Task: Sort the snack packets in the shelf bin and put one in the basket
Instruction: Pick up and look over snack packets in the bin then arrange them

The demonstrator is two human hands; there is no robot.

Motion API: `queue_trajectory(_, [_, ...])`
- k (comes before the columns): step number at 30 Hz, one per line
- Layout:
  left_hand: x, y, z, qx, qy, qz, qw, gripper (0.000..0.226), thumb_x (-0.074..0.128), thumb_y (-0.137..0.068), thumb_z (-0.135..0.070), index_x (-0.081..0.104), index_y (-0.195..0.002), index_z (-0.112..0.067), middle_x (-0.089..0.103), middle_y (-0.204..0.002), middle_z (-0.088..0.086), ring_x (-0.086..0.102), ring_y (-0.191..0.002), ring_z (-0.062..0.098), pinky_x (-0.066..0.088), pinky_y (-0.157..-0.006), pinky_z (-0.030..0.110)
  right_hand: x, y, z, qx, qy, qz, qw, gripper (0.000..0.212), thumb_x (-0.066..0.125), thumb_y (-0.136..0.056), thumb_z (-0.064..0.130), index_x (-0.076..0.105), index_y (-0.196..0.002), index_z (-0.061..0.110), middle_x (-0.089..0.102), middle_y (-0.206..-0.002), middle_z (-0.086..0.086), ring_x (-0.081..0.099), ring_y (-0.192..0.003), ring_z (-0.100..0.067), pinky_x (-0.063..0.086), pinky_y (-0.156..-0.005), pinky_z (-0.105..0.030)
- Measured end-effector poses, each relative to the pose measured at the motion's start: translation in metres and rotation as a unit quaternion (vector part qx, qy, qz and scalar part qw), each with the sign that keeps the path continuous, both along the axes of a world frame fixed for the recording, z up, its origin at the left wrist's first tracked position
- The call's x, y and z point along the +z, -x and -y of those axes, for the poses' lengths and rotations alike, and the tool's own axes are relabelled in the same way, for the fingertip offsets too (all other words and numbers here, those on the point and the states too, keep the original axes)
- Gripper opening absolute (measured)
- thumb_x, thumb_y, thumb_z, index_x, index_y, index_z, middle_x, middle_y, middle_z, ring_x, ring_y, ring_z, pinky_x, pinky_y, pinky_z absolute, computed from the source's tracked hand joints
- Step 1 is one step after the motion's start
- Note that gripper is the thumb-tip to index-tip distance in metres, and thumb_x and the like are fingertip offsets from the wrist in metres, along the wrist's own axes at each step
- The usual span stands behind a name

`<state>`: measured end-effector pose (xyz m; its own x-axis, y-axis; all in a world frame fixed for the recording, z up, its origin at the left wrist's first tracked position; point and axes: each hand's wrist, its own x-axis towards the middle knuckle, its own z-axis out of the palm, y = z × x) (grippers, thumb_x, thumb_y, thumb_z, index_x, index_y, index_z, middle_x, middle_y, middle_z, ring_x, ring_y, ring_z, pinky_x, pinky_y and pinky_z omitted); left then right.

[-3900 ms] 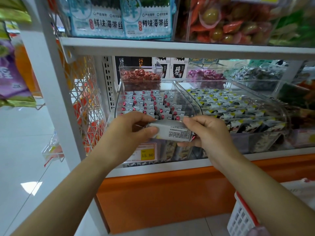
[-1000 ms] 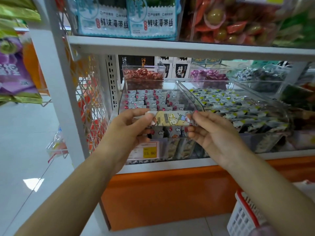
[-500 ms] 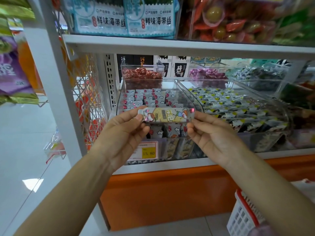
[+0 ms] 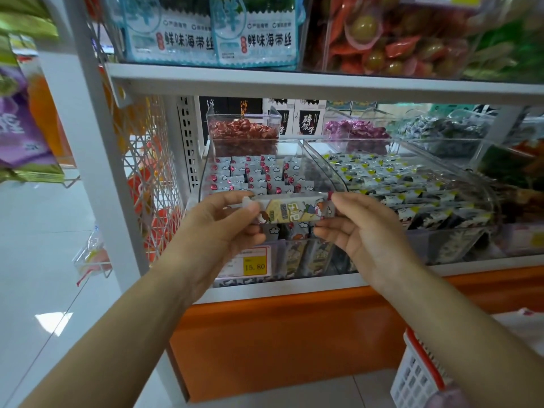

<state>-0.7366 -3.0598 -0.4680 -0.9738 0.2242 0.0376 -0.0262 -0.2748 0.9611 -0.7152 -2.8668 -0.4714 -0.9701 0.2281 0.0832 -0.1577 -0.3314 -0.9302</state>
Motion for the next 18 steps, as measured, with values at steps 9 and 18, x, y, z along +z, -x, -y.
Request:
queue_trajectory(9, [0.0007, -0.0022, 0.0026, 0.026, 0.152, -0.091, 0.984, 0.025, 0.066, -0.078, -0.020, 0.058, -0.102, -0.021, 0.071, -0.096, 0.007, 0.071, -0.080, 0.016, 0.057, -0.072, 0.026, -0.0045, 0.0012, 0.0011, -0.025, -0.147, -0.039, 0.988, 0.012, 0.061, -0.085, -0.003, 0.061, -0.090, 0.008, 0.066, -0.097, -0.014, 0.070, -0.081, -0.017, 0.058, -0.070, -0.024])
queue_trajectory(18, [0.0013, -0.0044, 0.0002, 0.059, 0.253, -0.179, 0.949, 0.026, 0.070, -0.078, -0.018, 0.058, -0.093, -0.036, 0.066, -0.094, -0.002, 0.067, -0.085, 0.010, 0.055, -0.072, 0.021, -0.0078, 0.0006, 0.0038, -0.020, -0.236, -0.071, 0.969, 0.012, 0.067, -0.084, 0.014, 0.073, -0.085, 0.024, 0.072, -0.083, 0.006, 0.069, -0.083, -0.011, 0.058, -0.067, -0.024])
